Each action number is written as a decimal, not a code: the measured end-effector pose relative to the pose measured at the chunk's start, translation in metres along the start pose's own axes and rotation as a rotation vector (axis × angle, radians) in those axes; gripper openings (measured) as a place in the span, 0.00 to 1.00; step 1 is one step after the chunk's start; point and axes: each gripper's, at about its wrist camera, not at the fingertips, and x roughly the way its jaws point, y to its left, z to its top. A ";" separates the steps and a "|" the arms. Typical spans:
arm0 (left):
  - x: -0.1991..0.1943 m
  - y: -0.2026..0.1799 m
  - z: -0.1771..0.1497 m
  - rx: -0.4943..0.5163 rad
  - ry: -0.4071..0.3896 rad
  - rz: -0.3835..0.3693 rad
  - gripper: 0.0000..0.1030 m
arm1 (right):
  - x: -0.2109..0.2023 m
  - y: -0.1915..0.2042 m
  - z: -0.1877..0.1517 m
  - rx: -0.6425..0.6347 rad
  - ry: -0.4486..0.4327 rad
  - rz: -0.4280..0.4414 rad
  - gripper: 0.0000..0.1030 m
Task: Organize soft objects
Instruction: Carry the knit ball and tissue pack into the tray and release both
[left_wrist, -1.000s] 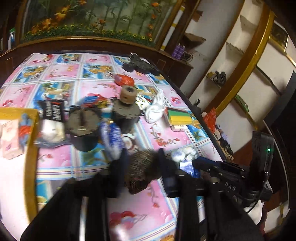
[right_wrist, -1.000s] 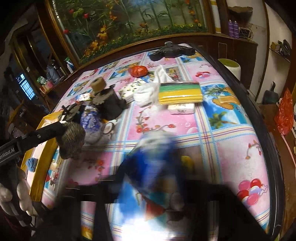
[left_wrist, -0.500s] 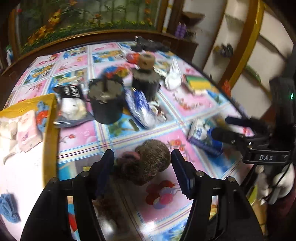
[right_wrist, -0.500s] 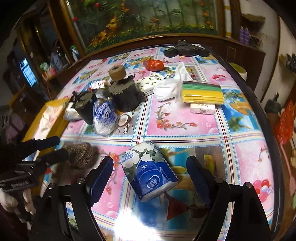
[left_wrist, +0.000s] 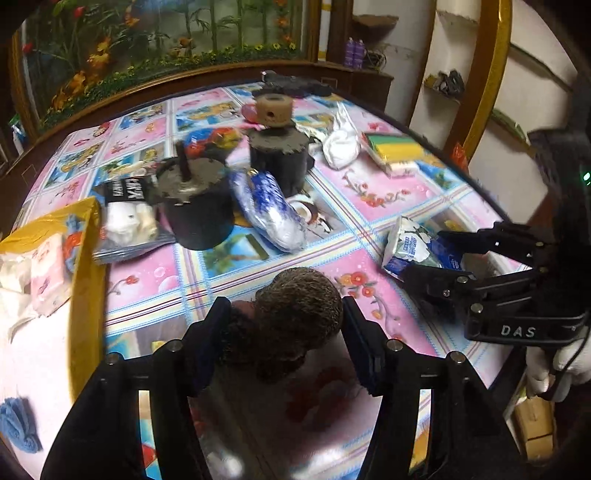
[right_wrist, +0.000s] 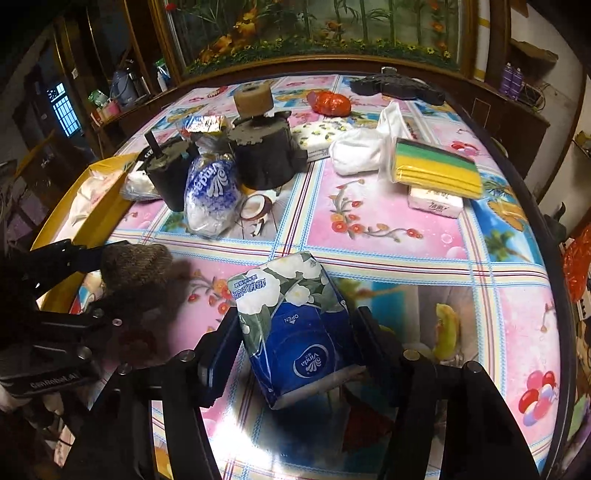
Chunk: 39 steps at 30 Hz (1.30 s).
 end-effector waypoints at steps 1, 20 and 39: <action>-0.010 0.006 0.000 -0.025 -0.020 -0.012 0.57 | -0.004 -0.001 0.000 0.005 -0.005 0.002 0.59; -0.102 0.228 -0.021 -0.406 -0.104 0.240 0.57 | -0.033 0.144 0.074 -0.201 -0.056 0.220 0.59; -0.032 0.308 -0.008 -0.479 -0.014 0.284 0.59 | 0.111 0.287 0.119 -0.377 0.131 0.214 0.59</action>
